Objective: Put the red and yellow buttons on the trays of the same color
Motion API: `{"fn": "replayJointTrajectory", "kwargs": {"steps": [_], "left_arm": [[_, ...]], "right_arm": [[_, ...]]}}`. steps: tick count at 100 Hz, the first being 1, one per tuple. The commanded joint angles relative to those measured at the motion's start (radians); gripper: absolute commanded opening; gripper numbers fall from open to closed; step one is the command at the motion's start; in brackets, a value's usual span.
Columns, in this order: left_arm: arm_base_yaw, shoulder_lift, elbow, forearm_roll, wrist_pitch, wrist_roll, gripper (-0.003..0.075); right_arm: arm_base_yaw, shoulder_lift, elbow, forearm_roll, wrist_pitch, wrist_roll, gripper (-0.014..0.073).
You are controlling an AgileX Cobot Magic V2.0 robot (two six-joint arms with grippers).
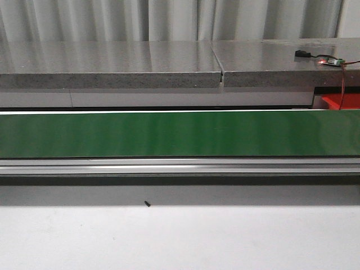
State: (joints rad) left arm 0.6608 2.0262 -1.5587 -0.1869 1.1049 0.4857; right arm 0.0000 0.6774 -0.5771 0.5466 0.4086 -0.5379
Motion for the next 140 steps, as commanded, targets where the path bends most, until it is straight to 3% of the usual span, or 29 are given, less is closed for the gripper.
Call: {"fn": "replayJointTrajectory", "kwargs": {"steps": [1, 34, 69, 89, 116, 140], "left_arm": [[-0.005, -0.052, -0.025, -0.016, -0.007, 0.004, 0.0200], [-0.005, -0.105, -0.025, -0.102, 0.057, 0.004, 0.0179], [-0.032, -0.329, -0.046, -0.101, 0.151, -0.027, 0.0179], [-0.153, -0.440, -0.046, -0.104, 0.135, -0.035, 0.0179], [-0.341, -0.417, -0.044, -0.104, 0.082, -0.057, 0.0179], [-0.426, -0.330, -0.044, -0.090, 0.087, -0.057, 0.0179]], "right_arm": [[0.000, -0.004, -0.025, 0.021, -0.057, -0.006, -0.0067], [0.000, -0.004, -0.025, 0.021, -0.058, -0.006, -0.0067], [0.000, -0.004, -0.025, 0.021, -0.058, -0.006, -0.0067], [0.000, -0.004, -0.025, 0.021, -0.058, -0.006, -0.0067], [0.000, -0.004, -0.025, 0.021, -0.058, -0.006, -0.0067], [0.000, -0.004, -0.025, 0.021, -0.058, -0.006, -0.0067]]}}
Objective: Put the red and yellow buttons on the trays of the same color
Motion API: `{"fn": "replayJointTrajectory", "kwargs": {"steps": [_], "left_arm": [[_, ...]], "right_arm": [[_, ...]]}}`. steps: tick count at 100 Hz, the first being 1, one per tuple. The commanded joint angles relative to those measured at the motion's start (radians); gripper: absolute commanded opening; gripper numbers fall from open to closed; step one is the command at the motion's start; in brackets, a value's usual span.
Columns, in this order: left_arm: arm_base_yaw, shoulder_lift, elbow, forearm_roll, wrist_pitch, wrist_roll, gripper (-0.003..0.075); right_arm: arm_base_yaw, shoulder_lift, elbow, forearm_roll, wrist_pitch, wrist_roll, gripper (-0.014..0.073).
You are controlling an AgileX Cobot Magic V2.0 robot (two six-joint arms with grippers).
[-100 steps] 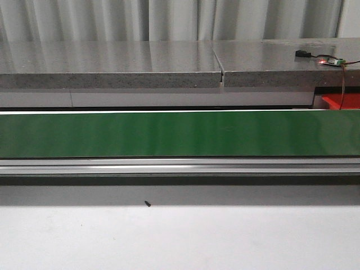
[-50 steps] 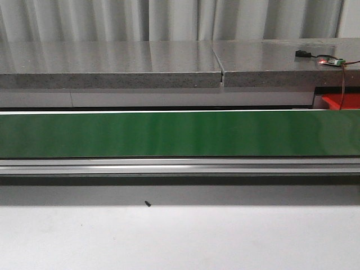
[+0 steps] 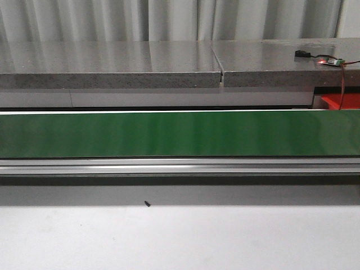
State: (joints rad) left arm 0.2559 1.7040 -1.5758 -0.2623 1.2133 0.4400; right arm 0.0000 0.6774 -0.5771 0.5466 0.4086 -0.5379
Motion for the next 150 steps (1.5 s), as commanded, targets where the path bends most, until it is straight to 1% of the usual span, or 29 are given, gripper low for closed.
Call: {"fn": "replayJointTrajectory", "kwargs": {"steps": [1, 17, 24, 30, 39, 43, 48, 55, 74, 85, 95, 109, 121, 130, 135, 144, 150], "left_arm": [[-0.021, -0.005, -0.027, -0.014, -0.021, -0.011, 0.0179], [-0.048, 0.047, -0.027, 0.039, -0.020, -0.011, 0.0181], [-0.048, 0.059, -0.027, 0.040, -0.013, -0.011, 0.0183], [-0.048, 0.063, -0.027, 0.040, 0.000, -0.011, 0.0205], [-0.048, 0.065, -0.027, 0.040, 0.024, -0.011, 0.0307], [-0.048, 0.067, -0.027, 0.040, 0.031, -0.011, 0.0378], [-0.048, 0.067, -0.027, 0.040, 0.033, -0.011, 0.0436], [-0.048, 0.067, -0.027, 0.040, 0.028, -0.011, 0.0474], [-0.046, 0.057, -0.029, 0.041, -0.003, -0.011, 0.0475], [-0.044, 0.023, -0.029, 0.041, -0.059, -0.011, 0.0475], [-0.027, -0.015, -0.029, 0.041, -0.121, -0.066, 0.0475], [0.038, -0.043, -0.029, 0.041, -0.165, -0.104, 0.0475], [0.122, -0.028, -0.029, 0.046, -0.118, -0.165, 0.0475], [0.169, -0.008, -0.029, 0.079, -0.084, -0.224, 0.0475], [0.194, 0.006, -0.029, 0.105, -0.081, -0.283, 0.0474], [0.222, 0.020, -0.029, 0.162, -0.092, -0.356, 0.0473], [0.235, 0.027, -0.029, 0.188, -0.105, -0.375, 0.0473]], "right_arm": [[0.000, -0.004, -0.025, 0.021, -0.058, -0.006, -0.0067], [0.000, -0.004, -0.025, 0.021, -0.058, -0.006, -0.0067], [0.000, -0.004, -0.025, 0.021, -0.058, -0.006, -0.0067], [0.000, -0.004, -0.025, 0.021, -0.058, -0.006, -0.0067], [0.000, -0.004, -0.025, 0.021, -0.058, -0.006, -0.0067], [0.000, -0.004, -0.025, 0.021, -0.058, -0.006, -0.0067], [0.000, -0.004, -0.025, 0.021, -0.058, -0.006, -0.0067], [0.000, -0.004, -0.025, 0.021, -0.058, -0.006, -0.0067], [0.000, -0.004, -0.025, 0.021, -0.058, -0.006, -0.0067], [0.000, -0.004, -0.025, 0.021, -0.058, -0.006, -0.0067], [0.000, -0.004, -0.025, 0.021, -0.058, -0.006, -0.0067], [0.000, -0.004, -0.025, 0.021, -0.058, -0.006, -0.0067], [0.000, -0.004, -0.025, 0.021, -0.058, -0.006, -0.0067], [0.000, -0.004, -0.025, 0.021, -0.058, -0.006, -0.0067], [0.000, -0.004, -0.025, 0.021, -0.058, -0.006, -0.0067], [0.000, -0.004, -0.025, 0.021, -0.058, -0.006, -0.0067], [0.000, -0.004, -0.025, 0.021, -0.058, -0.006, -0.0067]]}}
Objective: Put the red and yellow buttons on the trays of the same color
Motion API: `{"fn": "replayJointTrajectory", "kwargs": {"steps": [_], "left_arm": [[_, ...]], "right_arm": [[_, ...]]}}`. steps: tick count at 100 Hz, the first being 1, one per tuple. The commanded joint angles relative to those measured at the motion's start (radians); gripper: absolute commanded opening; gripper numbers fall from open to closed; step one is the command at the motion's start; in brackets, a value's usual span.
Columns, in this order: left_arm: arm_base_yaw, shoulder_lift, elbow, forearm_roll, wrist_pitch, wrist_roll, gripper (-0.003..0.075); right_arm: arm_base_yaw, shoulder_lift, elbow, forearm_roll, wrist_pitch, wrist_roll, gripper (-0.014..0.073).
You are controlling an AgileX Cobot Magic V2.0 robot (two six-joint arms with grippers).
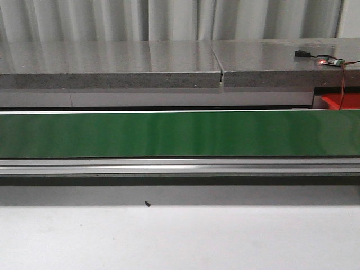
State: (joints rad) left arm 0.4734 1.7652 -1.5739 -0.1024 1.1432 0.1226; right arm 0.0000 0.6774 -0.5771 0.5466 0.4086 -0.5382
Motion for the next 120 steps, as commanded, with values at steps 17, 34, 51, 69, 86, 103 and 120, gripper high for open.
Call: {"fn": "replayJointTrajectory", "kwargs": {"steps": [17, 34, 51, 69, 86, 103, 120], "left_arm": [[0.037, 0.002, -0.030, 0.041, -0.051, -0.082, 0.0473], [0.037, 0.068, -0.030, 0.048, -0.060, -0.082, 0.0473], [0.037, 0.126, -0.030, 0.057, -0.112, -0.082, 0.0473], [0.037, 0.155, -0.030, 0.102, -0.174, -0.084, 0.0473], [0.037, 0.186, -0.030, 0.102, -0.231, -0.084, 0.0473], [0.037, 0.218, -0.030, 0.102, -0.247, -0.084, 0.0472], [0.037, 0.225, -0.030, 0.102, -0.289, -0.084, 0.0316]], "right_arm": [[0.000, -0.004, -0.025, 0.021, -0.058, -0.006, -0.0067], [0.000, -0.004, -0.025, 0.021, -0.058, -0.006, -0.0067], [0.000, -0.004, -0.025, 0.021, -0.058, -0.006, -0.0067], [0.000, -0.004, -0.025, 0.021, -0.058, -0.006, -0.0067], [0.000, -0.004, -0.025, 0.021, -0.058, -0.006, -0.0067], [0.000, -0.004, -0.025, 0.021, -0.058, -0.006, -0.0067], [0.000, -0.004, -0.025, 0.021, -0.057, -0.006, -0.0067]]}}
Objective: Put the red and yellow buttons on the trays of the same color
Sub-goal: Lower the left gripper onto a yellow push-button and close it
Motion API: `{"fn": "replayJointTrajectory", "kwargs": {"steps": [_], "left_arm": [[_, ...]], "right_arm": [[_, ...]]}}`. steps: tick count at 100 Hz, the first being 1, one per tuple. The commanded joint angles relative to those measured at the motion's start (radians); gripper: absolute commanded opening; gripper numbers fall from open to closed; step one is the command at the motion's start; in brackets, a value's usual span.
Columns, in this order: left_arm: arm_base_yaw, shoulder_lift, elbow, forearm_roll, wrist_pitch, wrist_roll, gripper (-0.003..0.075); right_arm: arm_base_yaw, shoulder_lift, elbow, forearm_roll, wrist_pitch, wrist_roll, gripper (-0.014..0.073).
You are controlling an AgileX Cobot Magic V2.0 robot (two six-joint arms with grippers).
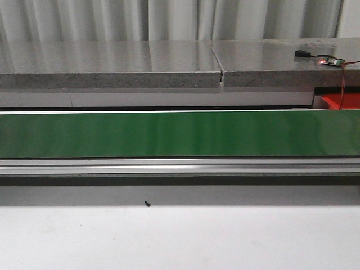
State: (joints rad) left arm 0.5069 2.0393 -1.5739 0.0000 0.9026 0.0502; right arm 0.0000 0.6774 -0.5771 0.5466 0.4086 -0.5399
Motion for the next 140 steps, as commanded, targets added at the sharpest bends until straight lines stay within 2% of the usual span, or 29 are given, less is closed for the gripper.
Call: {"fn": "replayJointTrajectory", "kwargs": {"steps": [1, 9, 18, 50, 60, 104, 140], "left_arm": [[0.003, -0.049, -0.030, 0.000, -0.051, -0.011, 0.0296], [0.003, -0.049, -0.030, 0.000, -0.054, -0.011, 0.0196], [0.003, -0.049, -0.030, 0.000, -0.054, -0.011, 0.0149], [0.003, -0.182, -0.030, 0.000, -0.052, -0.011, 0.0149], [-0.004, -0.243, -0.030, -0.046, -0.052, -0.011, 0.0149], [-0.143, -0.380, 0.094, -0.090, -0.051, 0.017, 0.0149], [-0.192, -0.381, 0.182, -0.131, -0.037, 0.018, 0.0149]], "right_arm": [[0.000, -0.004, -0.025, 0.021, -0.057, -0.004, -0.0067], [0.000, -0.004, -0.025, 0.021, -0.057, -0.004, -0.0067], [0.000, -0.004, -0.025, 0.021, -0.057, -0.004, -0.0067], [0.000, -0.004, -0.025, 0.021, -0.057, -0.004, -0.0067], [0.000, -0.004, -0.025, 0.021, -0.057, -0.004, -0.0067], [0.000, -0.004, -0.025, 0.021, -0.057, -0.004, -0.0067], [0.000, -0.004, -0.025, 0.021, -0.057, -0.004, -0.0067]]}}
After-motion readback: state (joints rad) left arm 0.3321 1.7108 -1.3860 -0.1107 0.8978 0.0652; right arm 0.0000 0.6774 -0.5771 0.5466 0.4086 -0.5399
